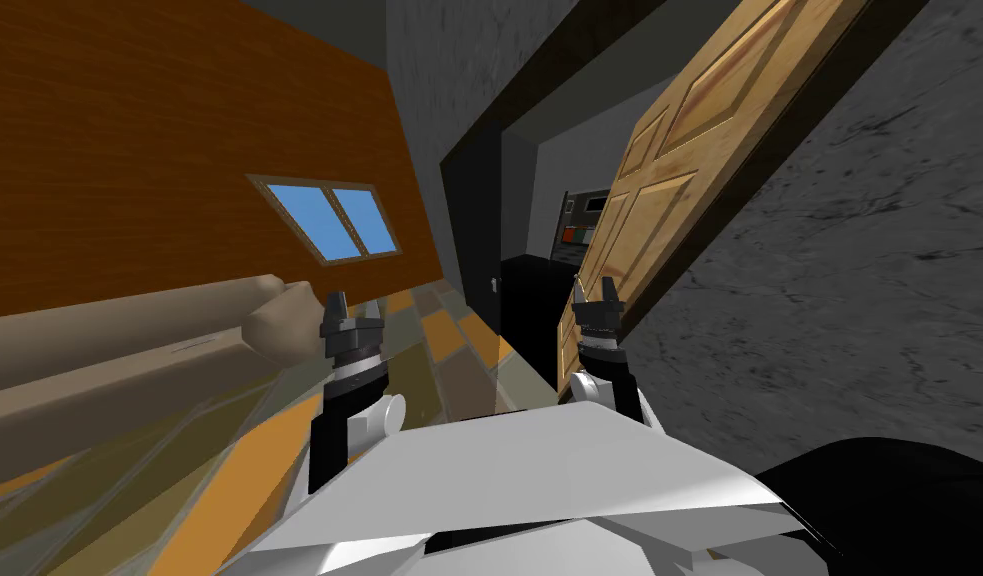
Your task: Push the door open
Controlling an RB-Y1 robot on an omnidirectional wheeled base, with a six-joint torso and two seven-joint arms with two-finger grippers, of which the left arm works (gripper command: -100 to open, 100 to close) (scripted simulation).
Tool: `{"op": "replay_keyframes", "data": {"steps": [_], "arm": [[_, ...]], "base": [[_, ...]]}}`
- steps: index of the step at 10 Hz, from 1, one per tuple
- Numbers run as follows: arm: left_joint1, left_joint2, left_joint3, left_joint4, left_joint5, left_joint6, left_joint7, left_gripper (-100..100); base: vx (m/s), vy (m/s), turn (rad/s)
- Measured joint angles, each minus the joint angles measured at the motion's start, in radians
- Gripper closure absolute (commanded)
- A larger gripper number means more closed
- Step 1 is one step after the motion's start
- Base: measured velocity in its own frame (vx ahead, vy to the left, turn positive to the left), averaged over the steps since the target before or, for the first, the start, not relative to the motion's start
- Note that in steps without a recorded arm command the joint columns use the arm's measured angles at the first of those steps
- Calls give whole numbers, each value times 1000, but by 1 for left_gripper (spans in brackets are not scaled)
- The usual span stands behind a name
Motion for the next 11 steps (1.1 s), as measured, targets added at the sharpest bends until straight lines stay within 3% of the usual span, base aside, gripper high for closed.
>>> {"op": "replay_keyframes", "data": {"steps": [6,11], "arm": [[-39,57,13,132,-12,-27,13,-100],[-68,84,14,237,-27,-51,18,-100]], "base": [[123,60,-180],[106,60,-157]]}}
